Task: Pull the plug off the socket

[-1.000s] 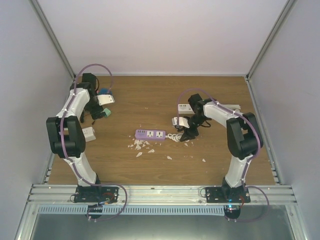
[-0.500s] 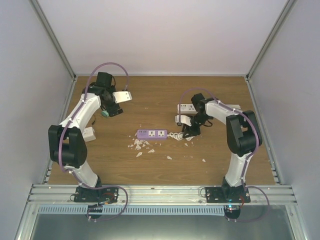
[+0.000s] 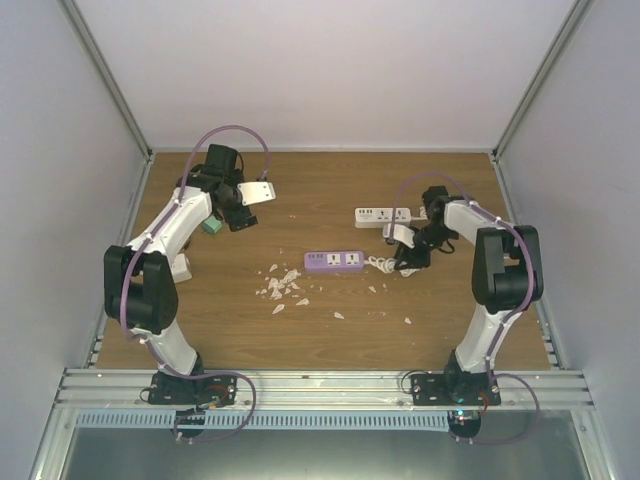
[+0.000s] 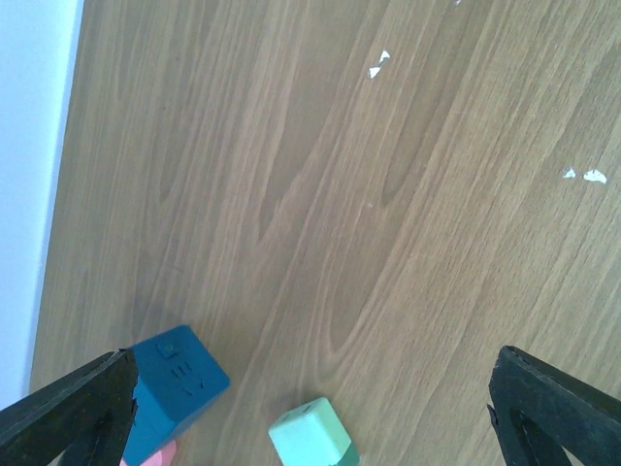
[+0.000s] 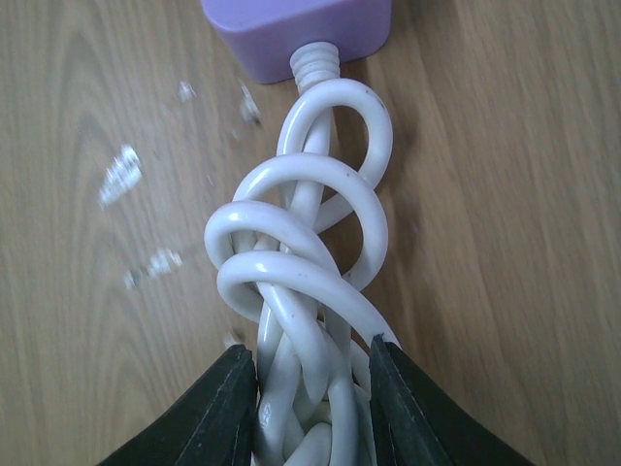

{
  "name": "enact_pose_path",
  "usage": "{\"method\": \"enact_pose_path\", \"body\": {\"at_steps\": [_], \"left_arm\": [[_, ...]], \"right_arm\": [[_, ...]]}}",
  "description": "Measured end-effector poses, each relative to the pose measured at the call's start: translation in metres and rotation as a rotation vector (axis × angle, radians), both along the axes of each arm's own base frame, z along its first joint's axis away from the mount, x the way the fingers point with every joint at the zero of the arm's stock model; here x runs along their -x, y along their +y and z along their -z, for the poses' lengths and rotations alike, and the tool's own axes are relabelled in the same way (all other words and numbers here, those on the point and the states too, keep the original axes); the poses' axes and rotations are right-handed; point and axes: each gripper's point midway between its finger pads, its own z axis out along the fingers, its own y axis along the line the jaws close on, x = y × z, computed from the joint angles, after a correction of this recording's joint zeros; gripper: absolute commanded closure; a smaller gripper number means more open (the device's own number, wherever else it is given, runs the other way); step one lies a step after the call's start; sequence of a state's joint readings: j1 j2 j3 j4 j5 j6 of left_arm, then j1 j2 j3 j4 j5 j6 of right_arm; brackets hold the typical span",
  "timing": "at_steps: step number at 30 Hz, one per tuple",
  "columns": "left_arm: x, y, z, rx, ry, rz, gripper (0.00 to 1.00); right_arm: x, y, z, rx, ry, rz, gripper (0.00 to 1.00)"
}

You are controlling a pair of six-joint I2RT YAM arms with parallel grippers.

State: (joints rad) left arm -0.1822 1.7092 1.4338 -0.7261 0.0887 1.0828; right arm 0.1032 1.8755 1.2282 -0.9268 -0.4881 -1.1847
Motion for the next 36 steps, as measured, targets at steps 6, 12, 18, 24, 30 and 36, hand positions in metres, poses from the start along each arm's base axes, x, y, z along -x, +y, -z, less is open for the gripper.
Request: {"method": "enact_pose_path", "body": {"at_steps": [6, 12, 18, 24, 30, 36], "left_arm": [[-0.004, -0.011, 0.008, 0.007, 0.012, 0.007, 0.01], [-0.011, -0.018, 0.001, 0.019, -0.011, 0.01, 0.01], [-0.012, -0.027, 0.003, 0.02, -0.014, 0.03, 0.01], [-0.014, -0.028, 0.008, 0.023, -0.008, 0.023, 0.01], [-0.02, -0.03, 0.005, 0.037, -0.023, 0.009, 0.01], [-0.023, -0.031, 0.001, 0.05, -0.033, -0.001, 0.01]], "right_arm": [[-0.009, -0.052, 0.002, 0.038, -0.034, 0.048, 0.67], [-0.013, -0.102, 0.004, 0.102, -0.08, 0.046, 0.67], [-0.025, -0.148, 0.005, 0.182, -0.11, 0.041, 0.67], [-0.031, -0.183, 0.006, 0.246, -0.134, 0.027, 0.66], [-0.039, -0.2, 0.008, 0.28, -0.148, 0.005, 0.63], [-0.047, -0.211, 0.009, 0.316, -0.17, -0.009, 0.44]]}}
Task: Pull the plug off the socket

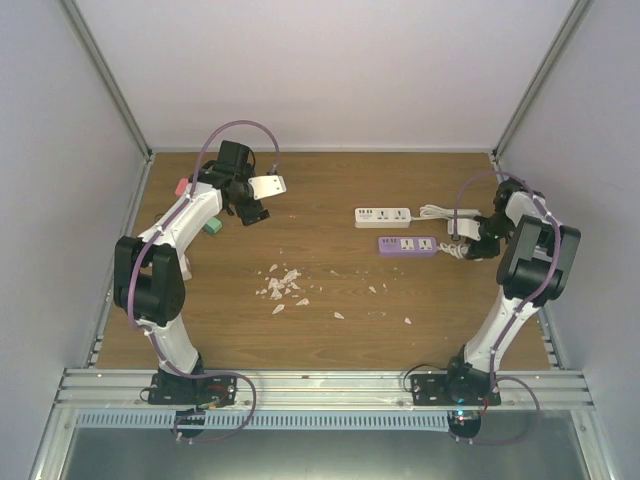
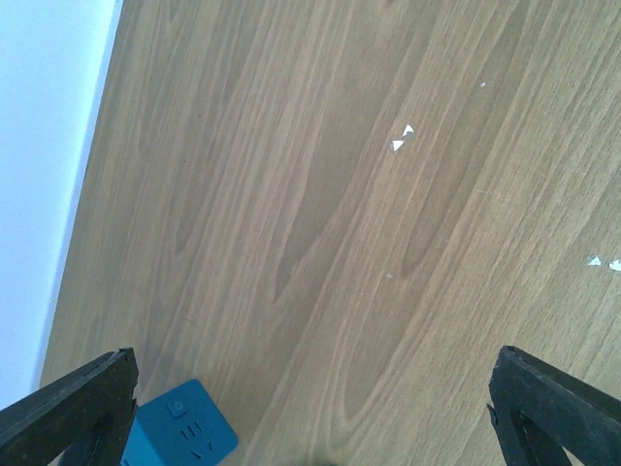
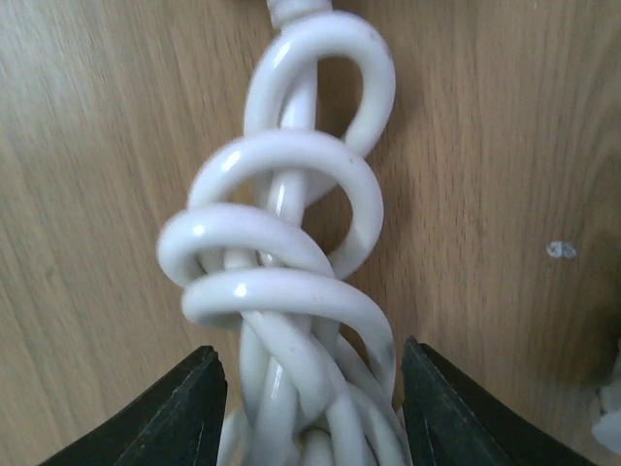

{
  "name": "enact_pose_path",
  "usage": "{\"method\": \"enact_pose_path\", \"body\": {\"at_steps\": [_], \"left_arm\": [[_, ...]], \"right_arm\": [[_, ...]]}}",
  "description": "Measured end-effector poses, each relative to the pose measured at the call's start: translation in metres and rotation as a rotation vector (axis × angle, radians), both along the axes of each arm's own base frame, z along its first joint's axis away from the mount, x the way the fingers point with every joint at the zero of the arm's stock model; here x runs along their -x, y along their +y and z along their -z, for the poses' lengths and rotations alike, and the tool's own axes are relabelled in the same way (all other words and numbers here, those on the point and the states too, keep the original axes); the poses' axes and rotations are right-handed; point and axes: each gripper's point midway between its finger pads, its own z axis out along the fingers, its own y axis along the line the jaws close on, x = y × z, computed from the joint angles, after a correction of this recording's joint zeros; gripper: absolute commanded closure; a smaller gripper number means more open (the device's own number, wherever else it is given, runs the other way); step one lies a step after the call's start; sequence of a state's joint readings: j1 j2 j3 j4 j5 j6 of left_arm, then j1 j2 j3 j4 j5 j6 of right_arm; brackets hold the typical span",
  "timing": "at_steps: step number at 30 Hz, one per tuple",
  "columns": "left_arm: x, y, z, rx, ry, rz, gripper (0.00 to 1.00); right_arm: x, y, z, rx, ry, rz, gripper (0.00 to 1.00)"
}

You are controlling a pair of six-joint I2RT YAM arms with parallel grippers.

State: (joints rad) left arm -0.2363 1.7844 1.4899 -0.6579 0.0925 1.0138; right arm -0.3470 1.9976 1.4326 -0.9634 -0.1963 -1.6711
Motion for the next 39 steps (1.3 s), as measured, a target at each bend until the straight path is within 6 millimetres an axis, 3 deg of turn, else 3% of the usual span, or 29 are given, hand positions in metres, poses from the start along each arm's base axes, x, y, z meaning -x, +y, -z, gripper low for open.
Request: {"method": "enact_pose_path", "body": {"at_steps": [5, 12, 22, 32, 39], "left_arm": [[0.001, -0.003, 0.0, 0.022, 0.01, -0.002, 0.01], [0.003, -0.007, 0.0, 0.057, 0.023, -0.008, 0.01], [-0.001, -0.008, -0.011, 0.135, 0.028, -0.05, 0.01], [-0.021, 0.005, -0.052, 0.264, -0.02, -0.122, 0.01], [-0.032, 0.024, -0.088, 0.381, -0.047, -0.197, 0.01]], "right_arm": [[-0.005, -0.006, 0.0, 0.025, -0.018, -0.002, 0.3], [-0.01, -0.009, -0.004, 0.026, -0.037, 0.019, 0.19], [-0.032, -0.004, -0.037, -0.021, -0.127, 0.067, 0.1], [-0.047, 0.023, -0.081, -0.103, -0.232, 0.082, 0.03], [-0.062, 0.068, -0.123, -0.201, -0.323, 0.078, 0.0]]}}
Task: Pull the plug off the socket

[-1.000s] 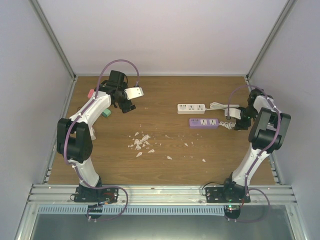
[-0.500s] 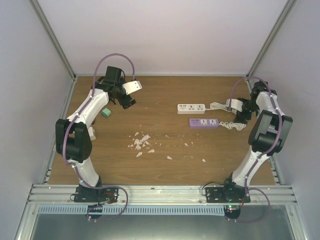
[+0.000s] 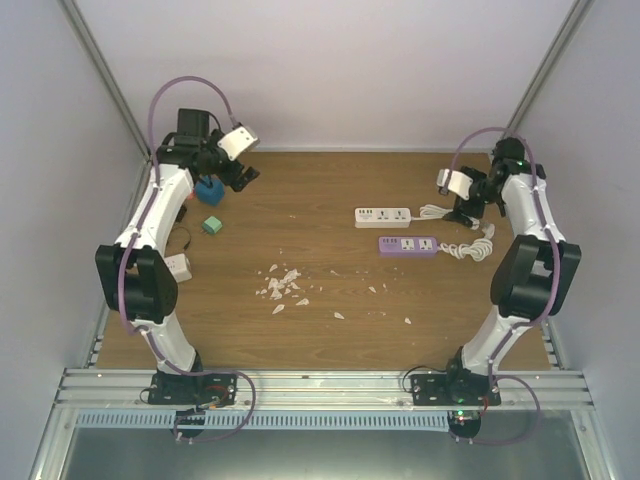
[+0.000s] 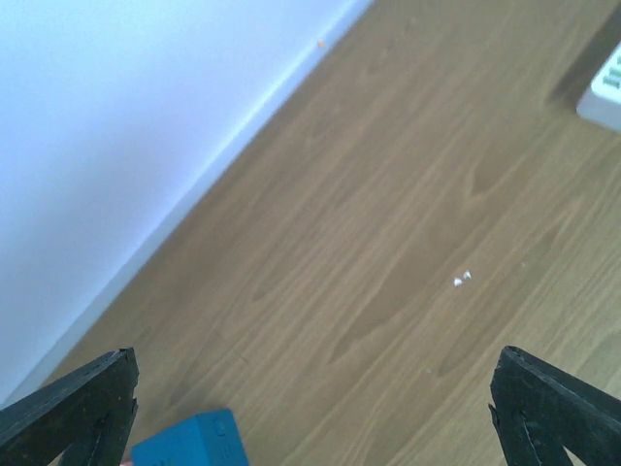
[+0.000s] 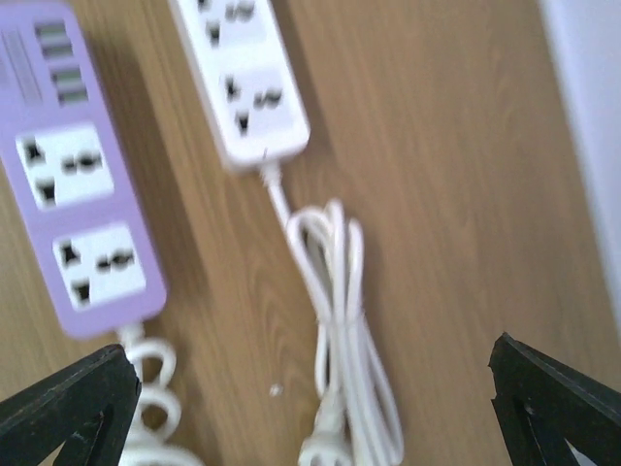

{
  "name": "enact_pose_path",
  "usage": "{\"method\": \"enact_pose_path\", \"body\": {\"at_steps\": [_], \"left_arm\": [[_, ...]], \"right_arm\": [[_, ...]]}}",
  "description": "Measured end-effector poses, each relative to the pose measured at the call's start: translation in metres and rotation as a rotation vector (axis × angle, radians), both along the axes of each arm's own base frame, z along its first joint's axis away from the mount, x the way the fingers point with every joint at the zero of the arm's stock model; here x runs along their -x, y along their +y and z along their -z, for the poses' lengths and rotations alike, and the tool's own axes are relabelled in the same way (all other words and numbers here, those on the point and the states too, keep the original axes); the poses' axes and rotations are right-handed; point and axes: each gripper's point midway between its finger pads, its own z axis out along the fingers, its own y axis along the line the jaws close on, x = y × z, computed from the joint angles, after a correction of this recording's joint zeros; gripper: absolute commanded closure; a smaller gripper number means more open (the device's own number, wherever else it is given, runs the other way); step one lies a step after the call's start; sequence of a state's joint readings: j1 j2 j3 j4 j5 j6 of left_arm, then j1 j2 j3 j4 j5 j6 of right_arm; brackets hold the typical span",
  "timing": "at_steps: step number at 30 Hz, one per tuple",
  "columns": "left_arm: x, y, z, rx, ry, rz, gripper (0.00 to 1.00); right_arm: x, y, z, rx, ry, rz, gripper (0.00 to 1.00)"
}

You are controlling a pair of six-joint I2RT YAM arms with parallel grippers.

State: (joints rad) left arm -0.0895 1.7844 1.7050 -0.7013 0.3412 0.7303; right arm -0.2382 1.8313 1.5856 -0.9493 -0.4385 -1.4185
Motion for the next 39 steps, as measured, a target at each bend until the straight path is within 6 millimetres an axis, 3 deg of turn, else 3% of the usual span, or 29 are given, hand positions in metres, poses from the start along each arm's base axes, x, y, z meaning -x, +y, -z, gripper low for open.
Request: {"method": "enact_pose_path", "body": {"at_steps": [6, 10, 15, 18, 23, 28, 31, 36, 39], "left_arm": [[-0.007, 0.017, -0.047, 0.135, -0.036, -0.056, 0.01], [-0.008, 0.024, -0.063, 0.196, -0.03, -0.095, 0.01], [-0.007, 0.022, -0.068, 0.26, 0.005, -0.139, 0.01], [-0.006, 0.021, -0.062, 0.296, 0.05, -0.166, 0.01], [0.003, 0.019, -0.024, 0.321, 0.16, -0.208, 0.01], [0.03, 0.014, 0.036, 0.312, 0.305, -0.244, 0.01], [0.045, 0.01, 0.059, 0.31, 0.364, -0.253, 0.01], [0.062, -0.001, 0.081, 0.315, 0.416, -0.252, 0.01], [0.065, -0.005, 0.084, 0.321, 0.427, -0.251, 0.01]], "right_arm": [[-0.023, 0.051, -0.047, -0.132, -0.109, 0.008, 0.0], [-0.034, 0.086, -0.08, -0.254, -0.17, 0.035, 0.0], [-0.031, 0.137, -0.116, -0.455, -0.175, 0.033, 0.0], [-0.019, 0.162, -0.126, -0.577, -0.133, 0.036, 0.01], [0.008, 0.185, -0.117, -0.711, -0.039, 0.063, 0.0], [0.027, 0.187, -0.083, -0.76, 0.053, 0.127, 0.0], [0.034, 0.186, -0.064, -0.766, 0.091, 0.159, 0.0], [0.042, 0.184, -0.042, -0.765, 0.124, 0.201, 0.0], [0.048, 0.183, -0.034, -0.763, 0.138, 0.215, 0.0]]}}
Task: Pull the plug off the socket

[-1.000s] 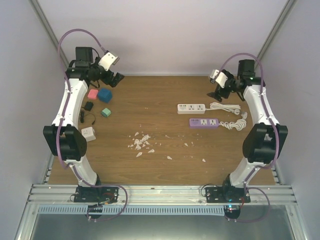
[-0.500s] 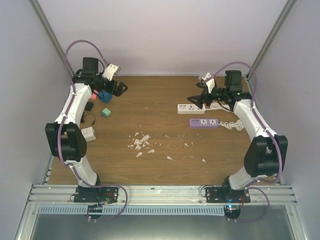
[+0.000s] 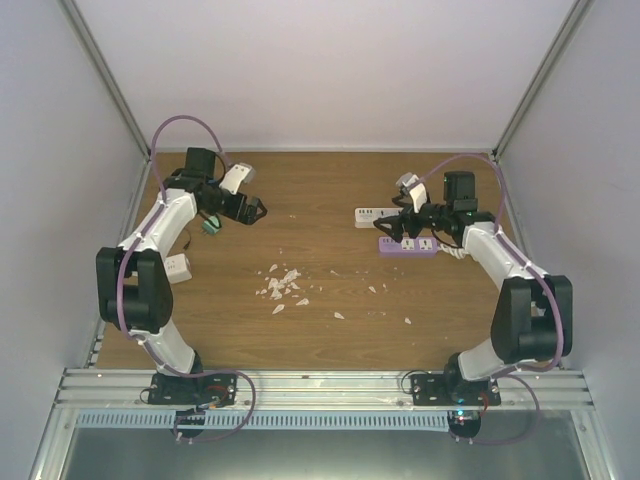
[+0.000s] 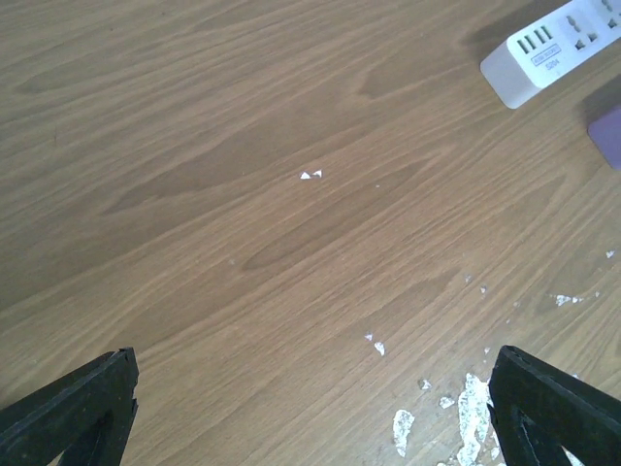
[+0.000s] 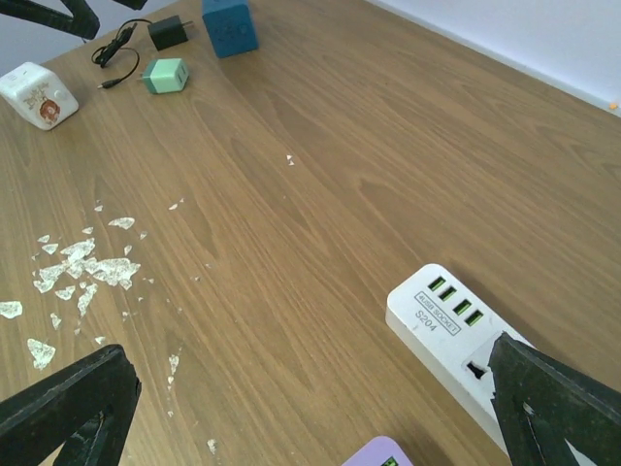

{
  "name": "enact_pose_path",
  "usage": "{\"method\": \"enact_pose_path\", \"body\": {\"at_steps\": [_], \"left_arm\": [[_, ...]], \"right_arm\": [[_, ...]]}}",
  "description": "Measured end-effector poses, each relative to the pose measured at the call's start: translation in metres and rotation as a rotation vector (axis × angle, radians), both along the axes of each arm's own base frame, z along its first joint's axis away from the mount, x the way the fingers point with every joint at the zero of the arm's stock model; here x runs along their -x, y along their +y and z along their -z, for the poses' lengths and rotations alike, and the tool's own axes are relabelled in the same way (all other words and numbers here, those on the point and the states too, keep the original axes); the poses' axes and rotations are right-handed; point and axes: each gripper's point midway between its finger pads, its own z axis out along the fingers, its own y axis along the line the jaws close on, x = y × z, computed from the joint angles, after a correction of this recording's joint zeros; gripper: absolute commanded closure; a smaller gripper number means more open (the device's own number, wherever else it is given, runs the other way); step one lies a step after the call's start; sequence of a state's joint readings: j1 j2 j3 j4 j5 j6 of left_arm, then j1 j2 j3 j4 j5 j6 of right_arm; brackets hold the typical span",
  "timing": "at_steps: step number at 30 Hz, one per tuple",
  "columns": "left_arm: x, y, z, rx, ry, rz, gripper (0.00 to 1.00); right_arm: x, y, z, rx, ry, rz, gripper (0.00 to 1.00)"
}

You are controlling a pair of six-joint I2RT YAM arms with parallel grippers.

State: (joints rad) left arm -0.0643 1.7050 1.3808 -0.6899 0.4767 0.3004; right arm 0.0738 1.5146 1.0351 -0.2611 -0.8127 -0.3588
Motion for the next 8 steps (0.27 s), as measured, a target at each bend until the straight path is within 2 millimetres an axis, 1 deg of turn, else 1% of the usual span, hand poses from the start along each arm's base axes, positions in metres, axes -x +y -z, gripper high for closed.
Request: {"method": "enact_pose_path", "body": {"at_steps": [3, 8], "left_arm": [[-0.0017, -0.0018, -0.0016, 0.014, -0.004, -0.005, 0.01], [-0.0036, -0.0021, -0.0027, 0.025, -0.01, -0.018, 0.01]], "right_arm": [[0.0016, -0.0004, 0.0018, 0.002, 0.004, 0.002, 0.0], [-0.0006, -0.0003, -0.0013, 0.001, -0.016, 0.002, 0.0]]}}
